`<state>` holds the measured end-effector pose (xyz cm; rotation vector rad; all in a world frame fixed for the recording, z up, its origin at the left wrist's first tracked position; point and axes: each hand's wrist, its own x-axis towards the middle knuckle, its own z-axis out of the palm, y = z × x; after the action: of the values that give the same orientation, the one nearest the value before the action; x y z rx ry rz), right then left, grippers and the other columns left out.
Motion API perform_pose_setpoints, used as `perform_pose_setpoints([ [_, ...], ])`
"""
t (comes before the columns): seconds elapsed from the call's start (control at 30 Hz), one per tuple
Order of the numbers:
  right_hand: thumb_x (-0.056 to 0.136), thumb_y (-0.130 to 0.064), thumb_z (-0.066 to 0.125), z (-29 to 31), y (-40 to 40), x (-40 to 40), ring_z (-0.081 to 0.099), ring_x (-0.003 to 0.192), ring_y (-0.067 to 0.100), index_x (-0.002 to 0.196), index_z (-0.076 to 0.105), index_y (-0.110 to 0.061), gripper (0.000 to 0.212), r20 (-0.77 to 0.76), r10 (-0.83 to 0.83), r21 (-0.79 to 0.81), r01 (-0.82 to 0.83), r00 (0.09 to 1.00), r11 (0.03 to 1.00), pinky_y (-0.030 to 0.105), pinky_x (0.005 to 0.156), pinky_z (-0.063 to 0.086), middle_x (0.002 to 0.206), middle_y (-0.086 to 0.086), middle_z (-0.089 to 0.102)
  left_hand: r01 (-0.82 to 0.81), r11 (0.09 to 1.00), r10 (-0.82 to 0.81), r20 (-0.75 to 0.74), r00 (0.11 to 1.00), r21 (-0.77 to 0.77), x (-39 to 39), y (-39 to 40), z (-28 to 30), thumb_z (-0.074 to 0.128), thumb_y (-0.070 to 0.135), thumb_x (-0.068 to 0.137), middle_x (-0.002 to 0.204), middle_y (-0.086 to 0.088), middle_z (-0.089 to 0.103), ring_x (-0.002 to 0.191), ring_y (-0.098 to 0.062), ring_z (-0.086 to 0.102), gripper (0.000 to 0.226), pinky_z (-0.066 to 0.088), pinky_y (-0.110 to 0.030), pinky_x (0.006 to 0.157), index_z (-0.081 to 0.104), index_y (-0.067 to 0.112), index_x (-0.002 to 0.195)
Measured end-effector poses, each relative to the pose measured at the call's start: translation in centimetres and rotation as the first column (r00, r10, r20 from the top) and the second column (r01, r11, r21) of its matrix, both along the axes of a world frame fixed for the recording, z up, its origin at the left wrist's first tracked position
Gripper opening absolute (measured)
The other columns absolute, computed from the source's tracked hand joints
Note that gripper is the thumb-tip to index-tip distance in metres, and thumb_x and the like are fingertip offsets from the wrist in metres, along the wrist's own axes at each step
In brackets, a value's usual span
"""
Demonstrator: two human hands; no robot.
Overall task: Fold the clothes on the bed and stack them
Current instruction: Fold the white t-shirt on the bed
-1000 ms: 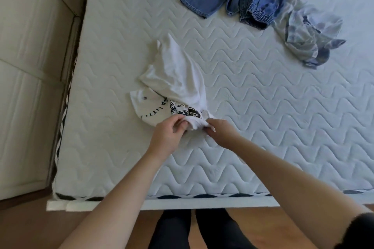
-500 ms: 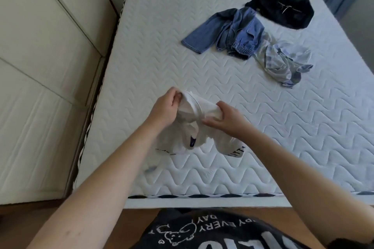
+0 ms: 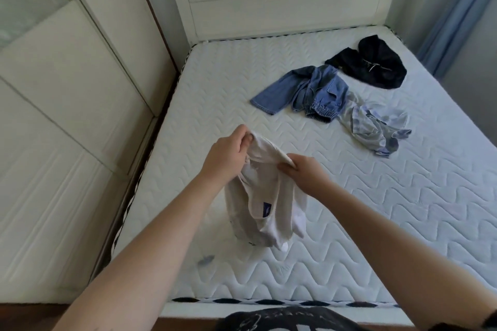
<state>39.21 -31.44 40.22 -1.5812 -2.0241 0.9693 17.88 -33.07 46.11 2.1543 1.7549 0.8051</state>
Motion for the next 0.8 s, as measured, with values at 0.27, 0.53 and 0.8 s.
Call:
perform_pose_setpoints([
  [0.27,0.092,-0.018,0.051,3.8,2.3,1.0,0.057,0.068,0.008,0.080,0.066,-0.025,0.021,-0.200,-0.159,0.047,0.172,0.967,0.984,0.028,0.060,0.043,0.072,-0.008,0.064,-0.034,0.994,0.015,-0.173,0.985,-0.103,-3.9,0.4,-3.8,0.032,0.058,0.097,0.059,0.005,0.052,0.056,-0.024,0.058,0.031,0.033,-0.031,0.045,0.041,0.028,0.098],
  [0.53,0.094,-0.015,0.054,6.8,3.4,0.6,0.057,0.064,0.004,0.079,0.067,-0.028,0.023,-0.309,-0.197,0.080,0.232,0.930,0.970,0.022,0.057,0.041,0.070,-0.010,0.064,-0.002,0.948,-0.054,-0.168,0.984,-0.317,-5.5,1.3,-6.4,0.063,0.026,0.081,0.074,0.007,0.058,0.069,-0.020,0.059,0.027,0.037,-0.027,0.052,0.039,0.038,0.087],
  [0.8,0.092,-0.017,0.056,8.1,5.2,2.5,0.062,0.078,0.008,0.085,0.069,-0.034,0.024,-0.328,-0.275,0.113,0.327,0.904,0.938,0.025,0.063,0.043,0.079,-0.013,0.068,-0.065,0.846,0.219,0.234,0.947,-0.530,-7.0,1.6,-7.1,0.044,0.048,0.096,0.091,-0.001,0.069,0.085,-0.023,0.065,0.030,0.048,-0.034,0.073,0.067,0.028,0.094],
])
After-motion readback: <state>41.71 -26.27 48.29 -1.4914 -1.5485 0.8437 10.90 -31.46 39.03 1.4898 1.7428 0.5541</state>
